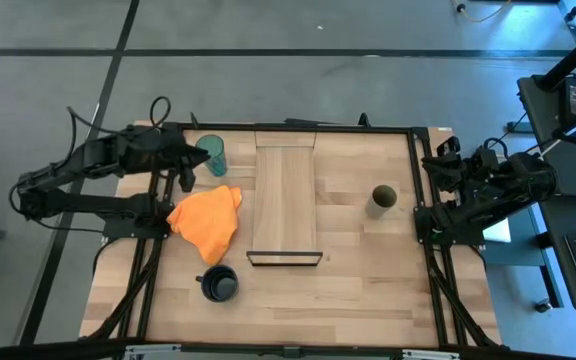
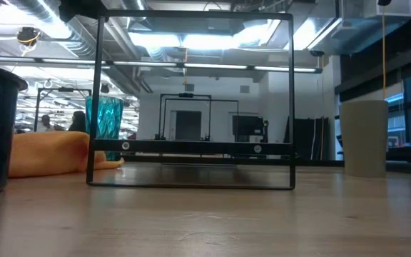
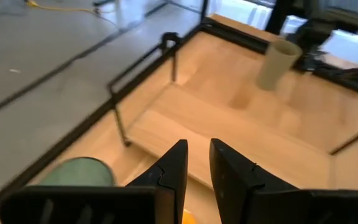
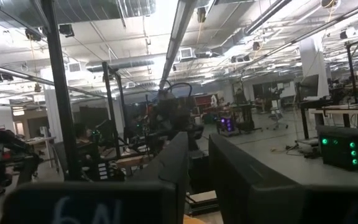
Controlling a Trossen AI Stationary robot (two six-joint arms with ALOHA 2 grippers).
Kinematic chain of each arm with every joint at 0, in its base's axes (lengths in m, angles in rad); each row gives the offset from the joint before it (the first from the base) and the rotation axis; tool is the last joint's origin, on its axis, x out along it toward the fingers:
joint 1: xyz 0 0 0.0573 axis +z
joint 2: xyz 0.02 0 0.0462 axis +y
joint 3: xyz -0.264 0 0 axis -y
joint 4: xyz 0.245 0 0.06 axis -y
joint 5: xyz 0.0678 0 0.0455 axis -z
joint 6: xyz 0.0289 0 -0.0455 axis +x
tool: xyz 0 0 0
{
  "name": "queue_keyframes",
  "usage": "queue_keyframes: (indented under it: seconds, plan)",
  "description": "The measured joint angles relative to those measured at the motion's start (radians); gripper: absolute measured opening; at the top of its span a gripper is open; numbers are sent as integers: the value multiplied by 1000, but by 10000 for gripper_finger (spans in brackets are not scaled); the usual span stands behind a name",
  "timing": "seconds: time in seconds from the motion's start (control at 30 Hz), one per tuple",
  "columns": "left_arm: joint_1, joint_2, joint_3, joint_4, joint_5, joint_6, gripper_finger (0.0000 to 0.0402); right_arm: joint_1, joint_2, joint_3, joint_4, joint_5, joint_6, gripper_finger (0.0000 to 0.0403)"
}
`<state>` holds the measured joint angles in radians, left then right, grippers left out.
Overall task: Stack small to large cups/mugs on shelf
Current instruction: Put the blue glass on the shelf
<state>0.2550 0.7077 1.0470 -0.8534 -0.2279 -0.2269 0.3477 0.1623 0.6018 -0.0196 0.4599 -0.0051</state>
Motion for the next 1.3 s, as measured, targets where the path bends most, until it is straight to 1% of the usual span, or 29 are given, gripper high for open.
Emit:
queue_keyframes:
  seconds: [0.1, 0.37, 0.5, 0.63, 0.77, 0.87, 0.97, 1.03, 1.13, 1.3]
  plan:
    - [0, 0, 0, 4, -38, 16, 62, 0, 0, 0, -1, 0, -3, 67]
    - [0, 8, 0, 29, -40, -3, 62, 0, 0, 0, -2, 0, -17, 67]
    - [2, 45, 0, 21, 15, 19, 62, 0, 0, 0, -2, 0, -41, 67]
    - [46, 111, 0, -92, 44, 38, 62, 0, 0, 0, -2, 0, -41, 67]
    - [109, 210, 0, -190, 66, 128, 62, 0, 0, 0, -1, 1, -18, 67]
    - [154, 251, 0, -202, 61, 200, 62, 0, 0, 0, -1, 1, 25, 67]
    - [191, 264, 0, -216, 57, 314, 62, 0, 0, 0, -1, 1, 55, 67]
    - [203, 266, 0, -221, 19, 389, 62, 0, 0, 0, -2, 1, 55, 67]
    - [210, 266, 0, -222, -17, 433, 62, 0, 0, 0, -2, 1, 53, 67]
    - [244, 274, 0, -276, -17, 512, 77, 0, 0, 0, -2, 1, 53, 67]
